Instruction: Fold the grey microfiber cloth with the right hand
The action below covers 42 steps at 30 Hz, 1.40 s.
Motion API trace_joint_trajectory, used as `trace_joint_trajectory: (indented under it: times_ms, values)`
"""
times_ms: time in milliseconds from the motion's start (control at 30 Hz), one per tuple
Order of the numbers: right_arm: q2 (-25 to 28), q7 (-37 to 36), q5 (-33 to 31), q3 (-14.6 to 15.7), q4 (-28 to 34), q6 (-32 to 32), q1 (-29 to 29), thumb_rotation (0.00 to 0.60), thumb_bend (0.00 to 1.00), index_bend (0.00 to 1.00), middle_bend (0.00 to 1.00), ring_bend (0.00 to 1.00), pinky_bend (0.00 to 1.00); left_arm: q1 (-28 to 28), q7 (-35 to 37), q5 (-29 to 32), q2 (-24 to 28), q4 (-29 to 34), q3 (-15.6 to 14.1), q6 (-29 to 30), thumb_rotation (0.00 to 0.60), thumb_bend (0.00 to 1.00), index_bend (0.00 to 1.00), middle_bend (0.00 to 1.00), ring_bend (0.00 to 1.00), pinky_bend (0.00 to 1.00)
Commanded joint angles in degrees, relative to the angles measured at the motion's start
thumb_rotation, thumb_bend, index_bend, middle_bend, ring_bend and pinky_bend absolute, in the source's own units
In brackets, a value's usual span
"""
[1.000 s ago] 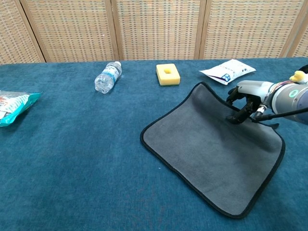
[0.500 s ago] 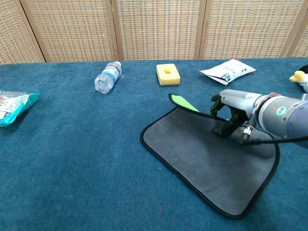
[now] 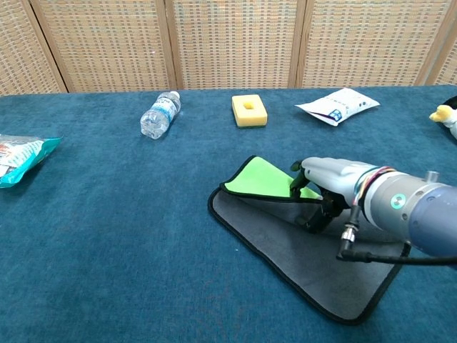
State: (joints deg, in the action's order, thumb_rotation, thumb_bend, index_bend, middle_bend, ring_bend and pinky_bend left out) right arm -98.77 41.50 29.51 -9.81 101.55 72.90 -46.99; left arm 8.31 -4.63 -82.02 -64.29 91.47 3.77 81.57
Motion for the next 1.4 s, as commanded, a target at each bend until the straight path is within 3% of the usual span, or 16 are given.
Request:
trace_joint_trajectory:
  times_ms: [33,600,1100,1133,1167,1233,1267,1300,1400]
  values:
    - [-0.3,0.4,0.4,0.2,0.1,0.1,0.1,0.600,0.60,0.61,0.00,0.00,0.00,0.0,0.1,0.1,0.0,0.0,0.0,0.0,0.600,0.17,0.00,0.00,0.00,0.00]
    - [1.7,1.1,6.4,3.6,3.1,-0.1,1.9,0.600,0.60,0.61,0.00,0.00,0.00,0.0,0.1,0.0,0.0,-0.1,0.0,0.0,0.600,0.17,0.00,0.00,0.00,0.00]
    - [0.2,3.2,10.9,5.7,1.8,0.8,3.2,0.600,0.60,0.61,0.00,0.00,0.00,0.0,0.1,0.0,0.1,0.0,0.0,-0.1,0.600,0.17,0.00,0.00,0.00,0.00]
    - [0.1,3.2,11.1,5.7,1.8,0.8,3.3,0.600,0.60,0.59,0.00,0.00,0.00,0.0,0.1,0.0,0.1,0.0,0.0,-0.1,0.600,0.17,0.00,0.00,0.00,0.00]
    - [0.1,3.3,11.2,5.8,1.8,0.8,3.3,0.600,0.59,0.50,0.00,0.00,0.00,0.0,0.1,0.0,0.1,0.0,0.0,-0.1,0.600,0.17,0.00,0.00,0.00,0.00]
    - [0.3,3.4,11.3,6.0,2.1,0.2,3.5,0.600,0.44,0.22,0.00,0.00,0.00,0.0,0.1,0.0,0.1,0.0,0.0,-0.1,0.600,0.17,0.00,0.00,0.00,0.00]
    - [0.7,3.5,11.2,6.2,2.5,-0.3,3.5,0.600,0.29,0.08,0.00,0.00,0.00,0.0,0.1,0.1,0.1,0.0,0.0,-0.1,0.600,0.17,0.00,0.00,0.00,0.00]
    - [0.9,3.6,11.2,6.3,2.7,-0.6,3.5,0.600,0.16,0.01,0.00,0.00,0.00,0.0,0.1,0.1,0.1,0.0,0.0,-0.1,0.600,0.17,0.00,0.00,0.00,0.00]
    - [1.4,3.0,11.4,6.1,3.6,-1.1,3.7,0.600,0.04,0.00,0.00,0.00,0.00,0.1,0.0,0.1,0.1,0.0,0.0,-0.2,0.600,0.17,0.00,0.00,0.00,0.00]
